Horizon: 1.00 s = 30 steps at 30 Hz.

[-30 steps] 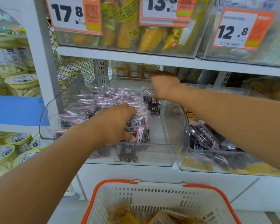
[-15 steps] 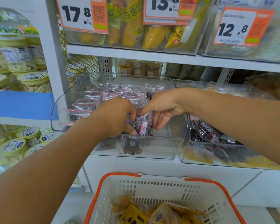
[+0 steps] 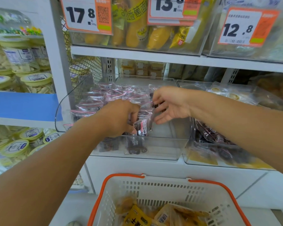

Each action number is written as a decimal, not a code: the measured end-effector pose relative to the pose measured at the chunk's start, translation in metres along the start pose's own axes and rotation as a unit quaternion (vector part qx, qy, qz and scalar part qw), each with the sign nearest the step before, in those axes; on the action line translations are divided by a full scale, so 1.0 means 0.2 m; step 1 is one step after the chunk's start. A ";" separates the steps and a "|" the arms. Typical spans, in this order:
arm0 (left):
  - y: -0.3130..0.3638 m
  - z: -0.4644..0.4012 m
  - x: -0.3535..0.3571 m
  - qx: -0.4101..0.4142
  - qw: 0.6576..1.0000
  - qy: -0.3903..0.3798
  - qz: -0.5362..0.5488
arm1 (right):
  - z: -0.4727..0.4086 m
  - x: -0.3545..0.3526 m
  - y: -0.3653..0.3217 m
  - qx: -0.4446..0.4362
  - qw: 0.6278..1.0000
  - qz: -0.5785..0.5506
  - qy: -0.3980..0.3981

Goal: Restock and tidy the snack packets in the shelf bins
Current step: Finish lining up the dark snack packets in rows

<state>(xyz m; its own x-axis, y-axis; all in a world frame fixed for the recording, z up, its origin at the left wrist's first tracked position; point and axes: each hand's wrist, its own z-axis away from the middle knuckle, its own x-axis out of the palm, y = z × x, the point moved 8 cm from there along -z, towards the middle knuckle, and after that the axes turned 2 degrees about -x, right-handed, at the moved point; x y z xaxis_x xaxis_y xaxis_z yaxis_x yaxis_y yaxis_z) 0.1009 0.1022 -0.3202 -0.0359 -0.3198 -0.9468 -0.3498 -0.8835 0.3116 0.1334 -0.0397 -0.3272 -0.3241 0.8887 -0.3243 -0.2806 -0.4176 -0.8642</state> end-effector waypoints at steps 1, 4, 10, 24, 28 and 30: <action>-0.01 0.00 0.00 0.001 1.000 -0.006 0.002 | -0.01 -0.04 -0.01 -0.001 0.999 -0.022 0.025; -0.01 0.02 -0.01 0.006 1.000 -0.016 0.017 | -0.06 -0.01 0.05 0.019 0.995 -0.098 0.028; -0.02 0.04 0.06 -0.033 0.987 -0.066 -0.142 | -0.09 0.25 0.10 0.017 0.983 -0.170 -0.063; -0.02 0.02 0.07 -0.064 0.988 -0.038 -0.134 | -0.37 -0.02 -0.01 0.077 0.964 -0.233 0.105; -0.03 0.00 0.07 -0.068 0.991 -0.041 -0.110 | -0.33 0.04 -0.05 0.053 0.980 -0.183 0.058; -0.03 0.00 0.07 -0.064 0.993 -0.047 -0.092 | -0.22 0.05 -0.06 0.031 0.990 -0.133 0.026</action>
<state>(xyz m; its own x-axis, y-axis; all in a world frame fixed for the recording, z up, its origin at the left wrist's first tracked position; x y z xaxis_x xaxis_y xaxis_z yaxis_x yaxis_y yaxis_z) 0.1025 0.1023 -0.3353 -0.0716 -0.1218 -0.9900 -0.2363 -0.9622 0.1354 0.1744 -0.0172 -0.3366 -0.1851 0.9766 -0.1097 -0.4044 -0.1774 -0.8972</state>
